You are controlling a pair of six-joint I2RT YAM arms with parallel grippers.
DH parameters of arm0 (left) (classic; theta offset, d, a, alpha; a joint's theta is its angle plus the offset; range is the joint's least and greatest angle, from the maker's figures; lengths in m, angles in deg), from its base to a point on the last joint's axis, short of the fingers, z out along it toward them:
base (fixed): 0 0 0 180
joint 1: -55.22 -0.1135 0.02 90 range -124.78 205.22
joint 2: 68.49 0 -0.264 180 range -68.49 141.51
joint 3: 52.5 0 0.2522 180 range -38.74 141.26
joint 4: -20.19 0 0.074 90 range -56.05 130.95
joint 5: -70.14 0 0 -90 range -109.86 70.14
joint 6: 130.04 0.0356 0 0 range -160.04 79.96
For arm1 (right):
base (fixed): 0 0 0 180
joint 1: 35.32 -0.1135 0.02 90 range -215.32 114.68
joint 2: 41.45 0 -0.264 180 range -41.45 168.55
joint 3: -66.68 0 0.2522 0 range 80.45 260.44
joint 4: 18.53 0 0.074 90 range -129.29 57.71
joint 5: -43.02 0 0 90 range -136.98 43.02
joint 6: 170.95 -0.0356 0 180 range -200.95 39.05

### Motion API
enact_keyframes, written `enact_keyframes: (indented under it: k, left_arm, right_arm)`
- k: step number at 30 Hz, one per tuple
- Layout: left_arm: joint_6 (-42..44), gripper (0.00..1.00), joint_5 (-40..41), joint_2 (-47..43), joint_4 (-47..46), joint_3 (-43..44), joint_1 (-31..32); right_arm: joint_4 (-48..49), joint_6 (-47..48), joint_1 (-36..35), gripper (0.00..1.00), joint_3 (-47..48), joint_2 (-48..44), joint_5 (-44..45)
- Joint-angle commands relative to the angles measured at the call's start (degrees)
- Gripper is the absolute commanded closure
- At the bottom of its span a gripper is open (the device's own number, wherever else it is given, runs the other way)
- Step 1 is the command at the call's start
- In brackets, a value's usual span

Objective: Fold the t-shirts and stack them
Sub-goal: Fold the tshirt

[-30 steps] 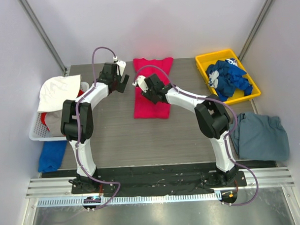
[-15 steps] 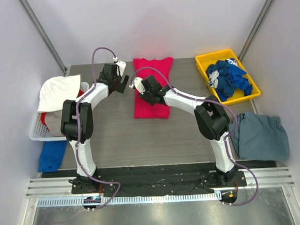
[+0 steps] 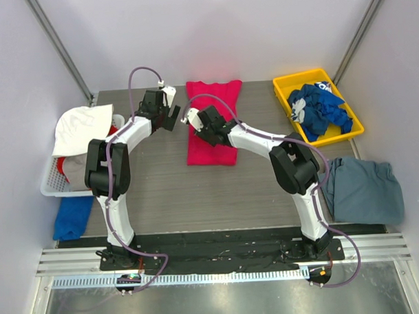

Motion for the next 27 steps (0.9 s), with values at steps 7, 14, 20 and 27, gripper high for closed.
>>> enact_keyframes:
  k: [7,14,20,27]
  left_arm:
    - [0.39,0.0,-0.64,-2.66,-3.4,-0.17,-0.77]
    - [0.47,0.0,-0.72,-2.31,-3.67,-0.53,-0.86]
    - [0.47,0.0,-0.72,-2.31,-3.75,-0.61,-0.78]
    - [0.3,0.0,-0.81,-2.57,-3.75,-1.05,-0.78]
  right_arm:
    - [2.24,0.06,0.54,0.57,3.08,1.8,0.36]
    - [2.6,-0.03,1.86,0.79,5.19,4.08,0.45]
    - [2.6,0.15,2.13,0.88,5.98,5.14,0.71]
    - [2.6,1.2,2.57,0.99,9.93,6.37,1.94]
